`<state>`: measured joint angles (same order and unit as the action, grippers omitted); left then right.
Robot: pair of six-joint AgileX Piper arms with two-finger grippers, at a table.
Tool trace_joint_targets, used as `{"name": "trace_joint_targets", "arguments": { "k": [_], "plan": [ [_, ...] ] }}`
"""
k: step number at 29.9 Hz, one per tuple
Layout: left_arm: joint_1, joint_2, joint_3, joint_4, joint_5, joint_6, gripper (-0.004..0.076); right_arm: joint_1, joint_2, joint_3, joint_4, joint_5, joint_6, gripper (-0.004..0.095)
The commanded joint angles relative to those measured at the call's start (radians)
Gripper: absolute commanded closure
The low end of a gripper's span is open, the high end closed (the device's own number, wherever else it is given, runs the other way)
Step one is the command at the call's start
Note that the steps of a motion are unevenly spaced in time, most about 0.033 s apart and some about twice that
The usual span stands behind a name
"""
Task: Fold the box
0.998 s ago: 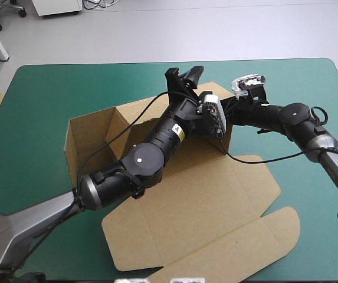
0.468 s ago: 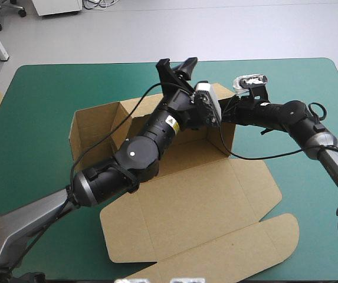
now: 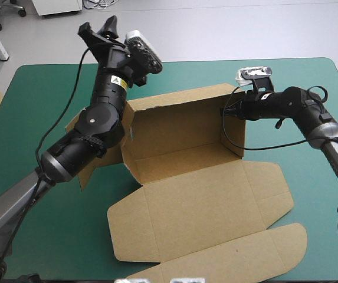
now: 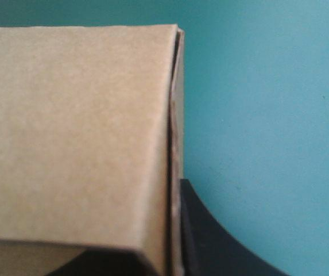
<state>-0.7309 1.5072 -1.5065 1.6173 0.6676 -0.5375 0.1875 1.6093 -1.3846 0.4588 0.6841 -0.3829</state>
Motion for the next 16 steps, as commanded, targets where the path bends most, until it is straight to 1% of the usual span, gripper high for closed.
{"name": "trace_joint_targets", "arguments": {
  "k": [1,8,12,16],
  "plan": [
    [0.066,-0.051,-0.035,-0.018,0.055,-0.015,0.0318,0.000,-0.029,-0.099,-0.042,0.035,0.075,0.0908],
    [0.224,-0.077,-0.035,-0.211,0.062,-0.017,0.0318,-0.006,0.076,-0.254,-0.180,0.220,0.182,0.0908],
    [0.300,-0.077,-0.035,-0.282,0.068,-0.017,0.0318,-0.006,0.162,-0.331,-0.215,0.293,0.201,0.0908],
    [0.380,-0.077,-0.033,-0.410,0.037,-0.015,0.0318,-0.006,0.226,-0.401,-0.224,0.355,0.215,0.0908]
  ]
}}
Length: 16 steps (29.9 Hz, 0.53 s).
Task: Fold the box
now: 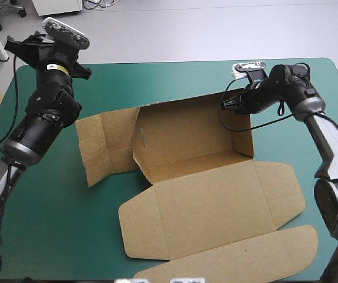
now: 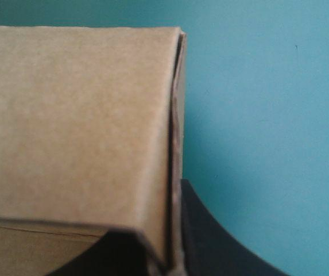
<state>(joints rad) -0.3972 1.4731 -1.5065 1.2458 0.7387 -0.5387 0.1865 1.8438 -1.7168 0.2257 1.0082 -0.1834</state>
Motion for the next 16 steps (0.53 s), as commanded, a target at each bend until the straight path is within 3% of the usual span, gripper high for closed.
{"name": "trace_joint_targets", "arguments": {
  "k": [1,16],
  "plan": [
    [0.066,-0.043,-0.029,-0.066,-0.048,-0.013,0.0318,-0.005,0.006,-0.085,0.006,0.047,0.015,0.0908],
    [0.386,0.054,-0.029,-0.244,-0.137,0.016,0.0350,-0.005,0.062,-0.130,-0.052,0.173,0.025,0.0908]
  ]
}}
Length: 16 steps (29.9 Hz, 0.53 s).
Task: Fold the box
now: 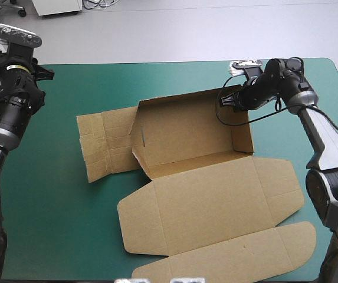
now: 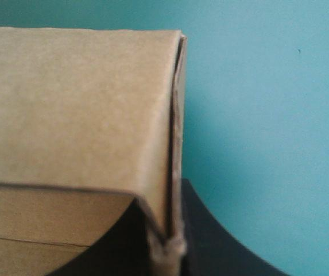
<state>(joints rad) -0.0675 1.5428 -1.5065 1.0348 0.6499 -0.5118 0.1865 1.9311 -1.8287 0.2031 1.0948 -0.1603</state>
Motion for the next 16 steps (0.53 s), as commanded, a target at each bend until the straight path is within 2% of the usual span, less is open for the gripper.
{"name": "trace_joint_targets", "arguments": {
  "k": [1,5,8,16],
  "plan": [
    [0.083,-0.006,-0.029,-0.079,-0.057,-0.010,0.0350,-0.005,-0.018,-0.018,-0.029,0.099,0.002,0.0908],
    [0.172,0.039,-0.029,-0.354,-0.057,-0.004,0.0350,-0.005,-0.007,-0.018,-0.022,0.126,0.004,0.0908],
    [0.215,0.081,-0.029,-0.527,-0.030,0.077,0.0350,-0.005,-0.007,-0.018,-0.022,0.129,0.004,0.0908],
    [0.236,0.199,-0.029,-0.803,0.158,0.313,0.0350,-0.007,-0.007,-0.018,-0.018,0.111,0.036,0.0908]
  ]
}}
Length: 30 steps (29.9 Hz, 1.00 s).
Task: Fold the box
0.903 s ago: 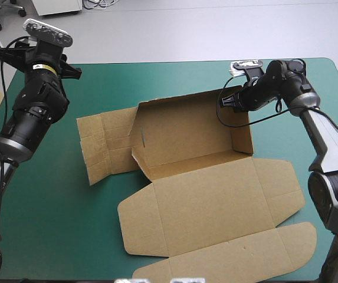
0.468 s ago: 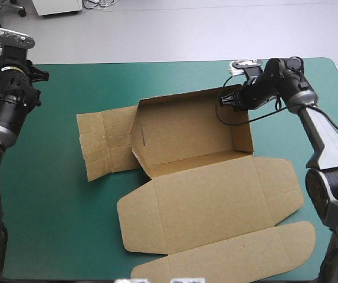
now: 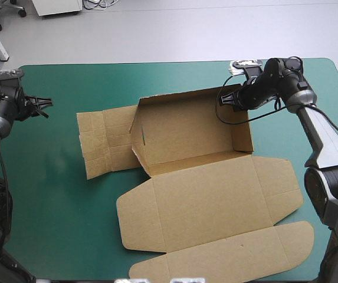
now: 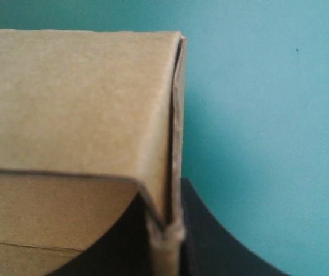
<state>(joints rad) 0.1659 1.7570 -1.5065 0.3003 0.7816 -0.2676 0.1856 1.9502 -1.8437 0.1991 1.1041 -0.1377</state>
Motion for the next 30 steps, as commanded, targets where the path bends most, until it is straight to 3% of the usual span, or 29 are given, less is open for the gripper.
{"name": "trace_joint_targets", "arguments": {
  "k": [1,5,10,12,19,30],
  "plan": [
    [0.003,-0.008,-0.029,-0.074,0.045,0.081,0.0350,-0.006,-0.026,-0.003,-0.014,0.098,0.018,0.0907],
    [0.003,-0.005,-0.029,-0.073,0.053,0.079,0.0350,-0.006,-0.026,-0.003,-0.014,0.087,0.018,0.0808],
    [0.003,-0.010,-0.029,-0.080,0.051,0.081,0.0350,-0.006,-0.043,-0.004,-0.014,0.072,0.018,0.0472],
    [0.003,-0.010,-0.029,-0.080,0.055,0.081,0.0350,-0.006,-0.061,-0.005,-0.014,0.059,0.018,0.0399],
    [0.003,-0.010,-0.029,-0.153,0.066,0.163,0.0350,-0.006,-0.184,-0.005,-0.036,-0.002,0.025,0.0395],
    [0.003,-0.102,-0.029,-0.158,0.074,0.183,0.0350,-0.006,-0.407,-0.003,-0.077,0.084,0.049,0.0395]
  ]
}}
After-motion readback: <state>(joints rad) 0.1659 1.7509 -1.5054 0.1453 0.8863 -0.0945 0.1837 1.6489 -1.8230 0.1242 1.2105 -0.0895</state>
